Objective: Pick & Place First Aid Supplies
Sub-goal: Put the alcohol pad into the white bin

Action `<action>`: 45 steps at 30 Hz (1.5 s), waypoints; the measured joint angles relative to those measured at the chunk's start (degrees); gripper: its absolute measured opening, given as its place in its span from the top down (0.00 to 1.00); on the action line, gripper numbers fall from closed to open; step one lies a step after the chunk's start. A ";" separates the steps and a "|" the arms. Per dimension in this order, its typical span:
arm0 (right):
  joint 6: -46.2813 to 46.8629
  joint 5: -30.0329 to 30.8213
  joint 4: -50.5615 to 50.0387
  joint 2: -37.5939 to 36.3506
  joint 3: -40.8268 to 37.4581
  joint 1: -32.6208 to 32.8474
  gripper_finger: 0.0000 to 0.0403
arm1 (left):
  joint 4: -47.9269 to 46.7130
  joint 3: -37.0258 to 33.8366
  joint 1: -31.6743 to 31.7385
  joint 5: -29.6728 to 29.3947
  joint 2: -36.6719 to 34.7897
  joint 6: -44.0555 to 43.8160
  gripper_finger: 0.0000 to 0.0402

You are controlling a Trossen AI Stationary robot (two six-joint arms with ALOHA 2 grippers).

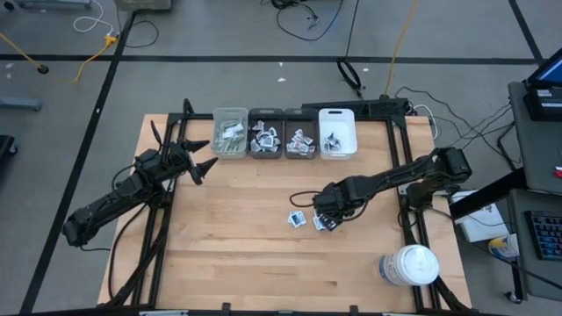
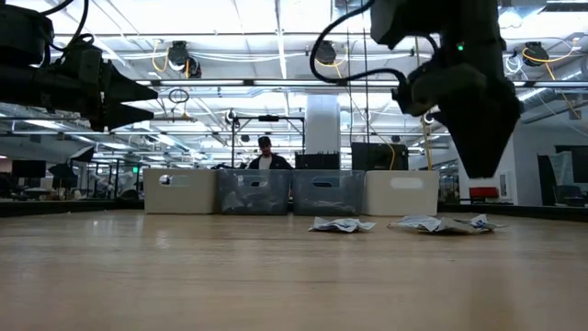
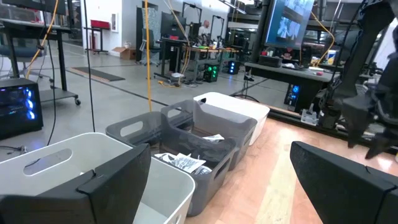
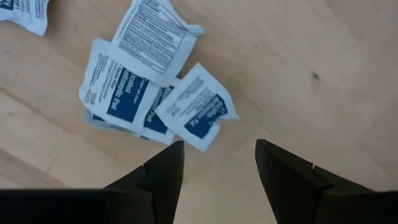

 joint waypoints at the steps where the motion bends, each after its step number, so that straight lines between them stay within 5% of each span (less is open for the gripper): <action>1: 0.00 -0.16 1.57 0.00 -0.99 0.17 0.52 | 0.00 0.00 -0.02 0.00 0.00 0.00 0.02; 22: -1.33 -2.90 18.05 0.04 -13.61 -3.00 0.54 | 0.00 0.00 0.00 0.00 0.00 0.00 0.02; 35: -3.57 -2.98 19.78 0.00 -13.91 -2.94 0.96 | 0.00 0.00 -0.02 0.00 0.02 0.00 0.02; 45: -14.06 -2.93 10.89 -1.98 -7.50 -2.93 0.99 | 0.00 -0.01 -0.02 0.00 0.02 0.00 0.02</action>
